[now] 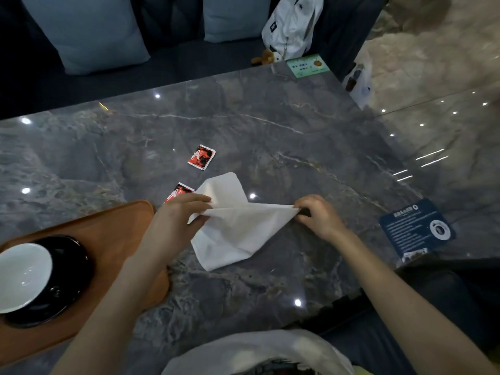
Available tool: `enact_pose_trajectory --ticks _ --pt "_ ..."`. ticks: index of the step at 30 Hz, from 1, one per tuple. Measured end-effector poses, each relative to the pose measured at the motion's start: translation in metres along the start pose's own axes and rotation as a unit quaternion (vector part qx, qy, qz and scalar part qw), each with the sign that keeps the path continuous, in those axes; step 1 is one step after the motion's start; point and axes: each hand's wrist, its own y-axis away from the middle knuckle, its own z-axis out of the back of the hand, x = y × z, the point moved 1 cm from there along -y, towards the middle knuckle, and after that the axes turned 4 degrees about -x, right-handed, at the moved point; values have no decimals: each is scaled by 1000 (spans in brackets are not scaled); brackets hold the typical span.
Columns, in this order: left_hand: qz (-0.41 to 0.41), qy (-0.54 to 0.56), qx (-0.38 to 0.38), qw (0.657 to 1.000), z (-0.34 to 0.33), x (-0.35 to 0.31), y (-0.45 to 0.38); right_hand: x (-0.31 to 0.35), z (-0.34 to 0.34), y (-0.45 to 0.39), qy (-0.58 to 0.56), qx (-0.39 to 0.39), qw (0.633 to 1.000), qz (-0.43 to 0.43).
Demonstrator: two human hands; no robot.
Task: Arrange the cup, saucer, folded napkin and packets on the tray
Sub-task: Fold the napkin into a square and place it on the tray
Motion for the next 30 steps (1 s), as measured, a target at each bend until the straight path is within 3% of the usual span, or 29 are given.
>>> enact_pose_trajectory --ticks 4,8,10,15,17,19,21,25,27,30 --pt "38 36 -25 998 3 3 8 12 12 -1 -111 -59 992 -27" --pt "128 132 -53 982 9 6 7 43 58 4 -320 -62 942 -76" --pt "176 234 -33 956 13 5 7 62 86 7 -388 -59 919 -49" --pt "229 460 13 858 12 -2 14 109 139 13 -434 -40 900 24" --pt "262 522 27 811 3 1 22 127 149 15 -449 -9 892 59" --pt "304 537 31 786 -7 10 32 145 151 16 -441 23 893 83" --pt "331 492 33 805 -13 21 45 159 140 13 -374 42 921 100" --pt "260 234 101 931 -2 37 61 174 99 4 -226 82 963 124" --pt "217 153 123 956 13 31 56 181 81 2 -203 100 964 138" --pt "140 196 70 968 33 -3 35 191 62 2 -205 113 959 158"
